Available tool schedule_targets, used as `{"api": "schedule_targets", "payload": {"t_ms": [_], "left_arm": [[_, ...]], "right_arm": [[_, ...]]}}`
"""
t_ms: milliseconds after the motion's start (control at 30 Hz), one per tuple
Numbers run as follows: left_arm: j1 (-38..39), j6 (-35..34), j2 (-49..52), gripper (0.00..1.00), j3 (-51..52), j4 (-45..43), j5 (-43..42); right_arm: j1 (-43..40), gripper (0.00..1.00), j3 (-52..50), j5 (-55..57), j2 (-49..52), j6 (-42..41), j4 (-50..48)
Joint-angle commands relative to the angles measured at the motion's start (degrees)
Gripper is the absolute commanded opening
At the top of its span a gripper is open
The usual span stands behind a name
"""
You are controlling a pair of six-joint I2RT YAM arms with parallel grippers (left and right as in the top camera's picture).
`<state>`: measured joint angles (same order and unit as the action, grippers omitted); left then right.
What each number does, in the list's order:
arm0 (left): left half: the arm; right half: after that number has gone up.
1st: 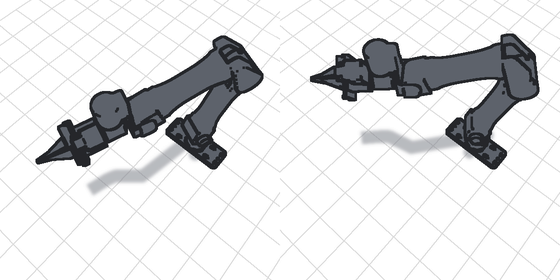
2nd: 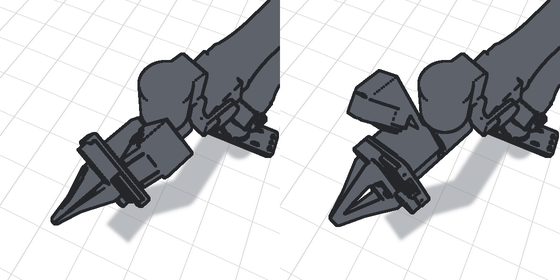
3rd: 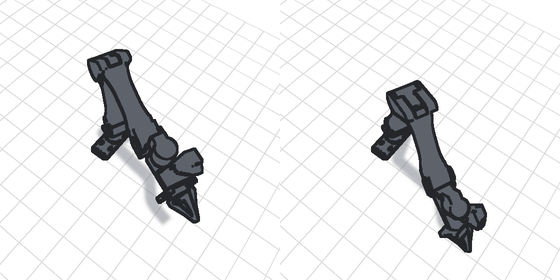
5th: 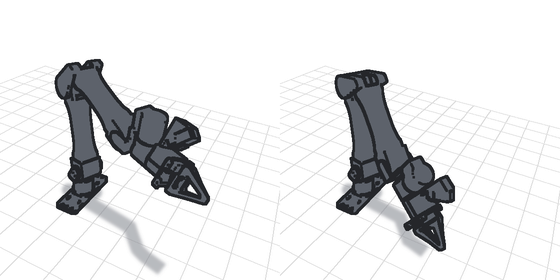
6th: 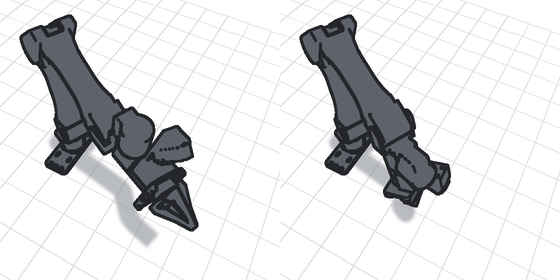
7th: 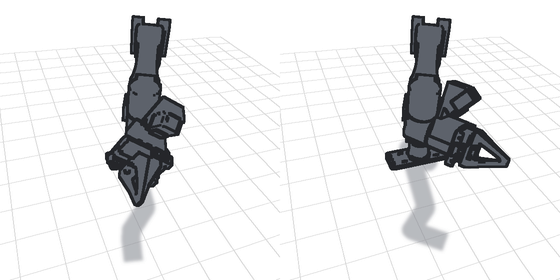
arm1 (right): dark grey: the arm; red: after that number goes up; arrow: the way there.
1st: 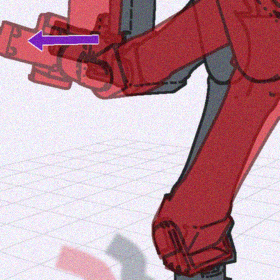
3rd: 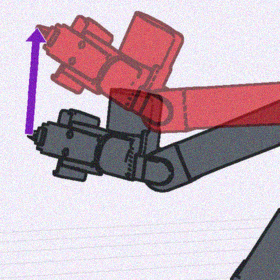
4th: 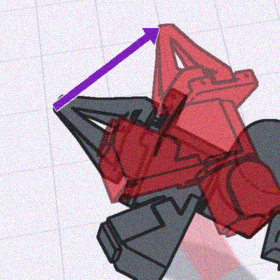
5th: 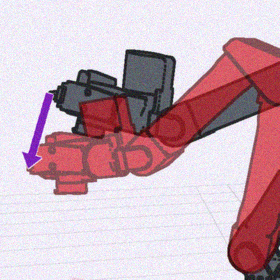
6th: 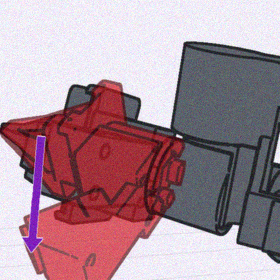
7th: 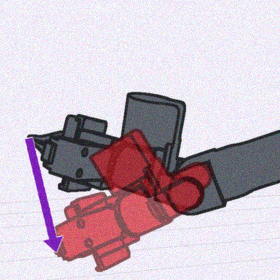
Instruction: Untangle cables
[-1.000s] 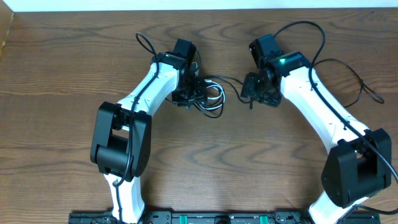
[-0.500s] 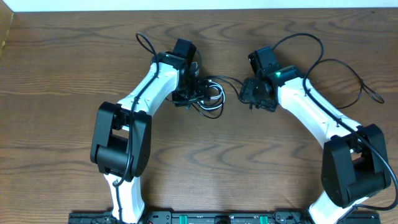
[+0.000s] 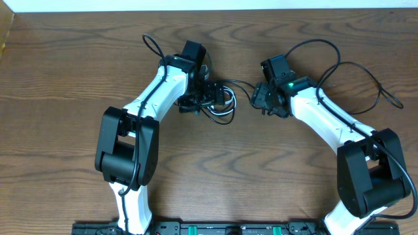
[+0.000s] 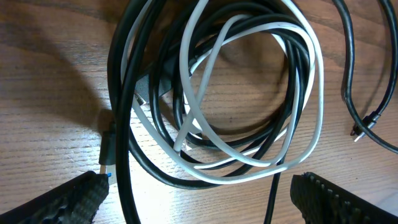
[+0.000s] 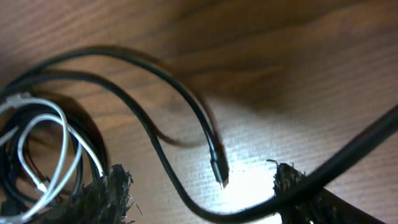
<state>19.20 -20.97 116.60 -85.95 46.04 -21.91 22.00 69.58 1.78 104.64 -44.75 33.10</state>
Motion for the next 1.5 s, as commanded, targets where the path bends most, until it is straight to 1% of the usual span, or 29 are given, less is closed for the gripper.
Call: {"api": "schedule_targets", "payload": {"t_ms": [0, 200, 467, 1467], "left_arm": [[-0.13, 0.31, 0.22, 0.99, 0.35, 0.11, 0.59], [-0.13, 0.31, 0.22, 0.99, 0.35, 0.11, 0.59], [-0.13, 0.31, 0.22, 0.99, 0.35, 0.11, 0.59], [-0.13, 0.31, 0.22, 1.00, 0.35, 0.11, 0.59]], "right_arm": [[0.28, 0.74, -0.37, 2.84, 0.39, -0.66, -0.81], [0.28, 0.75, -0.37, 2.82, 0.39, -0.66, -0.96], [0.28, 0.73, -0.37, 2.84, 0.39, -0.66, -1.03], [0.28, 0.74, -0.39, 2.82, 0.39, -0.66, -0.98]]}}
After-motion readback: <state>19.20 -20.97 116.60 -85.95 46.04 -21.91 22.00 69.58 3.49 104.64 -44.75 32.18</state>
